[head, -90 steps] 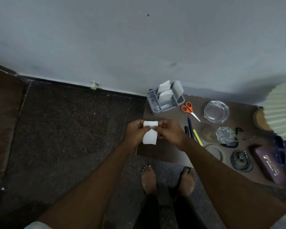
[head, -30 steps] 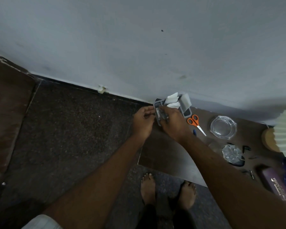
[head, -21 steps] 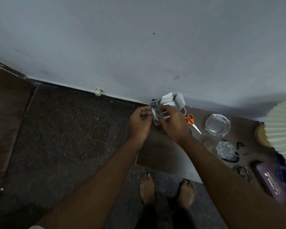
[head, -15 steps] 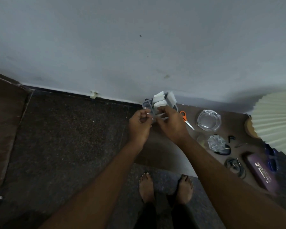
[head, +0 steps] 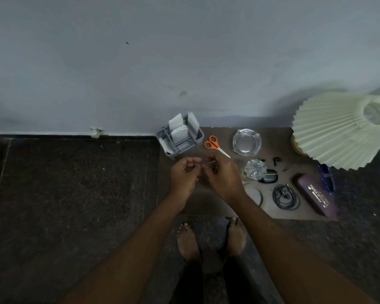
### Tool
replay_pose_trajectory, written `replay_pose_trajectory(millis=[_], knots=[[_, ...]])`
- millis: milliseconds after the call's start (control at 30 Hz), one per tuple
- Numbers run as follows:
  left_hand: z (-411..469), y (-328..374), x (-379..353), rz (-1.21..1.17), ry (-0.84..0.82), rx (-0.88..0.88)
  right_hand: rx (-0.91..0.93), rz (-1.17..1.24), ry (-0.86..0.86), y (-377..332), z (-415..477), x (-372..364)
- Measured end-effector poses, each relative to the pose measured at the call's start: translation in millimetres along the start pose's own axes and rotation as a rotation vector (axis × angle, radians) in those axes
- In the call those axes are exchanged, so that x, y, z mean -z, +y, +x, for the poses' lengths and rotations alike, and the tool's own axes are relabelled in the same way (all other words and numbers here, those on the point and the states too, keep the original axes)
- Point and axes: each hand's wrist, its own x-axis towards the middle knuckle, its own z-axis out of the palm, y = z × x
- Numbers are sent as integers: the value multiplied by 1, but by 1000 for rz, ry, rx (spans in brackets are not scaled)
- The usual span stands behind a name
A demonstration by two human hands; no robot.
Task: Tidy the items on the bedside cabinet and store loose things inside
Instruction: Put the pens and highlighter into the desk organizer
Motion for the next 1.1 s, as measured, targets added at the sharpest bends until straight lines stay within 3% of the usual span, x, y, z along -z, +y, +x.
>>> replay_pose_trajectory(millis=[567, 833, 1100], knots=[[-7, -46, -60, 288, -201, 140, -352, -150, 147, 79, -65, 8], [11, -44, -79, 454, -312, 53, -365, -116, 230, 87, -65, 9], [24, -48, -94, 477, -296, 115, -408, -246, 157, 94, -55, 7]])
